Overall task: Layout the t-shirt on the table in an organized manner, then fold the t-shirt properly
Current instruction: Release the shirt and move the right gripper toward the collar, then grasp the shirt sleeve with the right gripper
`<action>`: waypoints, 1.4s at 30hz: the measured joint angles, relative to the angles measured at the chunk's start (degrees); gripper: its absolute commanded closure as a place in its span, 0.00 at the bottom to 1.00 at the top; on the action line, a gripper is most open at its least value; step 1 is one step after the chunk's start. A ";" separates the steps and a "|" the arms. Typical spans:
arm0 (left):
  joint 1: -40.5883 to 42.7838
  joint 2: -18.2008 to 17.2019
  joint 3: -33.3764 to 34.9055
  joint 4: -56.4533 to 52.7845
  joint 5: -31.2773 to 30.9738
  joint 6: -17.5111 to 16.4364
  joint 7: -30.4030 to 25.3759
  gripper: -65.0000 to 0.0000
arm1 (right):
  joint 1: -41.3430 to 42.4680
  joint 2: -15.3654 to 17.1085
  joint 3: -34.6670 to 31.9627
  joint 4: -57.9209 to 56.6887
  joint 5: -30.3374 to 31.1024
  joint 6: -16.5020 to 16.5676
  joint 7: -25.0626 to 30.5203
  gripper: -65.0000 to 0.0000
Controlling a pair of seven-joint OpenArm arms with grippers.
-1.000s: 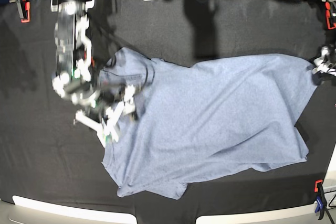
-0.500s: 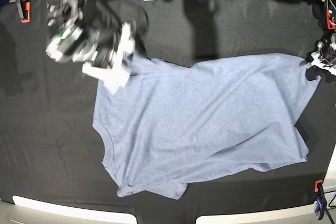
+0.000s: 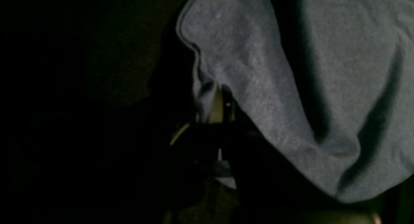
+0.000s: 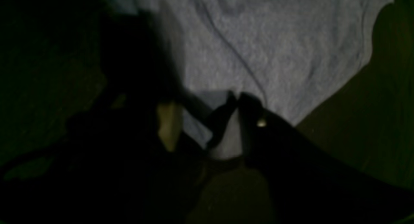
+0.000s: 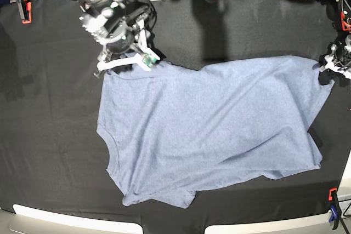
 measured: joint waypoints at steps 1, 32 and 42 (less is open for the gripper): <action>0.00 0.00 0.00 0.00 0.02 0.02 0.00 1.00 | 0.46 0.02 0.00 -0.02 0.02 0.00 -0.35 0.81; 0.00 0.59 0.00 0.00 -0.26 0.00 -0.42 1.00 | 39.82 -18.80 15.06 -37.11 23.28 5.84 1.38 0.55; 0.02 0.61 0.00 0.00 -0.31 0.00 -0.83 1.00 | 37.83 -19.76 20.76 -29.09 29.64 14.19 -10.97 0.55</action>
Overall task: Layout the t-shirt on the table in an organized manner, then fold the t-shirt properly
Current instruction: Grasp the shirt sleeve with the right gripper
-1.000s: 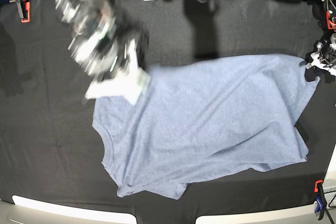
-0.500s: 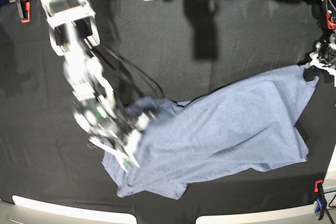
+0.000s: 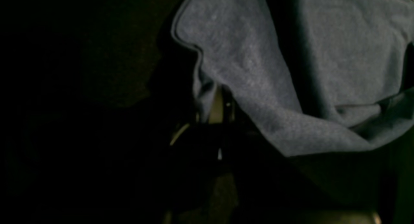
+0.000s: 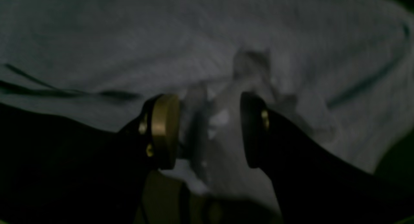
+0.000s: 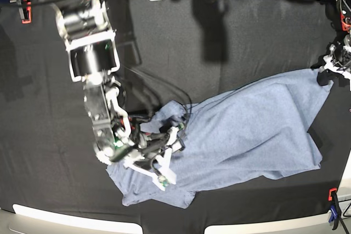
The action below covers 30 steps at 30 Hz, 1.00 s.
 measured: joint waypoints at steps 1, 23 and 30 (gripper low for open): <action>-0.02 -0.02 0.00 0.00 -0.04 0.00 -0.02 1.00 | -0.44 0.20 2.14 -0.02 -0.31 -0.22 -0.98 0.55; 0.00 -0.02 0.00 0.00 -0.04 0.00 0.00 1.00 | -2.01 -2.34 15.96 -11.80 5.79 1.09 -1.07 0.64; 0.00 -0.02 0.00 0.00 -0.04 0.00 -0.02 1.00 | -2.01 -3.74 15.87 -11.34 5.88 4.11 -0.09 1.00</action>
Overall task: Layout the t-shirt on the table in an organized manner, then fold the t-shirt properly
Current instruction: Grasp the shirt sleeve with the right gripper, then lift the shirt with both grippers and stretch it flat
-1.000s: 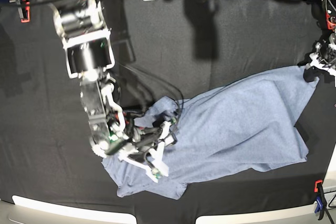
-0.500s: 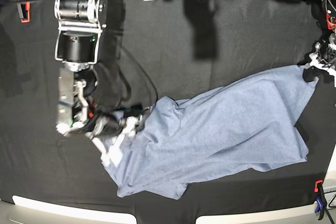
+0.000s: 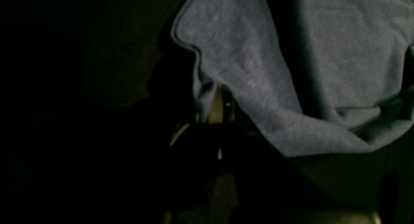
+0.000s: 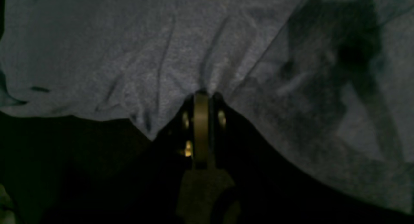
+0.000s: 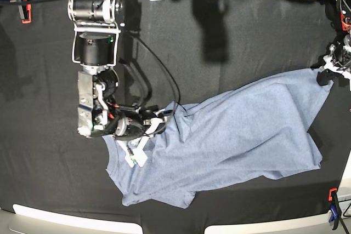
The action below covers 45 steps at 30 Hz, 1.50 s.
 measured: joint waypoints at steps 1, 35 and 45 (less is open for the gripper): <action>0.00 0.00 0.00 0.00 0.00 0.00 0.02 1.00 | -0.22 0.00 0.00 1.07 -0.22 0.02 -0.55 1.00; 11.08 -1.40 -7.65 25.94 -7.82 6.67 20.37 1.00 | -38.45 8.44 18.91 60.83 15.19 1.07 -9.84 1.00; 23.65 -0.15 -7.82 26.14 -10.08 4.11 20.04 1.00 | -58.75 7.13 30.91 72.39 18.18 1.88 -10.25 1.00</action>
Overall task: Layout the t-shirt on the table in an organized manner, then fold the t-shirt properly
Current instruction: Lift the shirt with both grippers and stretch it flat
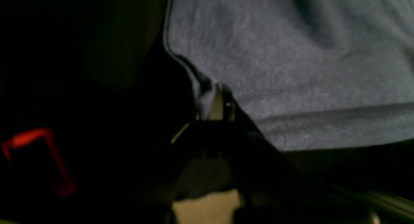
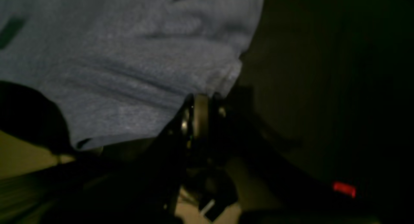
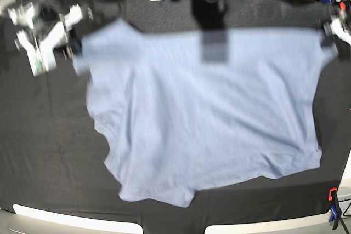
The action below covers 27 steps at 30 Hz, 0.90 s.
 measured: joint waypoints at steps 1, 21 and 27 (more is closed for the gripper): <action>0.48 0.02 0.00 0.00 0.00 0.04 -0.28 1.00 | -1.51 -0.59 0.90 -0.13 0.87 -0.13 -0.04 1.00; 2.84 -0.02 0.00 0.02 6.12 2.43 -0.52 1.00 | -8.90 -4.11 3.04 -0.33 5.16 0.72 -0.46 1.00; 5.20 -0.02 0.00 0.02 8.15 4.96 -0.57 1.00 | -8.90 -4.13 3.04 -0.33 5.55 0.72 -0.46 1.00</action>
